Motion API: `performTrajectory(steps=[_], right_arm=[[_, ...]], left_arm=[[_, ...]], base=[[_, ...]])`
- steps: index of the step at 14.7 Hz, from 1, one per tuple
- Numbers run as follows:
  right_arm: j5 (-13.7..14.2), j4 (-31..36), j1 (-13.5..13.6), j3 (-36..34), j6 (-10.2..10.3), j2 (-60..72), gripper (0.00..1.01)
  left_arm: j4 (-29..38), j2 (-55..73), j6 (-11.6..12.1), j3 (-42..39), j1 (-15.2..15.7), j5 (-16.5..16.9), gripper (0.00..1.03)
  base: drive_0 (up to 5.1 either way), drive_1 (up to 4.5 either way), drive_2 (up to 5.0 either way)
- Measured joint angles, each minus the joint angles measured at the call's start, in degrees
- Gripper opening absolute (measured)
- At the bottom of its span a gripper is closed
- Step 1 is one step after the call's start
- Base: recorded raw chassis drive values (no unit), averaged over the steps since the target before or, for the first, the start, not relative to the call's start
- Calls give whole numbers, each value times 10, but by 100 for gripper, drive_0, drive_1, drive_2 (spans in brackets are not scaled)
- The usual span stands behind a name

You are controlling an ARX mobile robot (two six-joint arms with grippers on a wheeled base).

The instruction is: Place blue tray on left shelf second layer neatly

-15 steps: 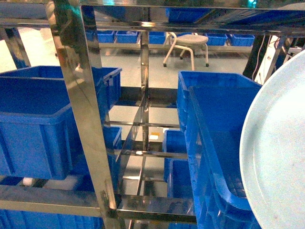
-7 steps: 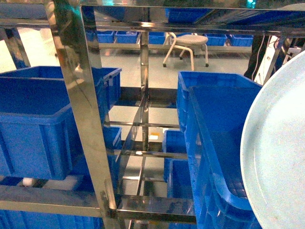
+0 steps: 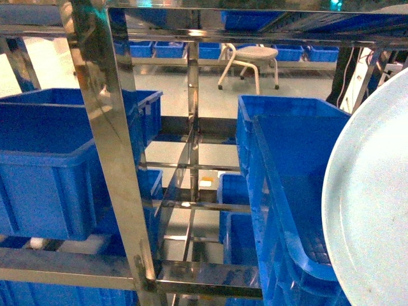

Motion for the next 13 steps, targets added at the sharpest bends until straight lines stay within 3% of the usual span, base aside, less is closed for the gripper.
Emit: performTrajectory(steps=[13], right_arm=[[0,0,0,0,0,0,2]], left_arm=[[0,0,0,0,0,0,98]], base=[[0,0,0]])
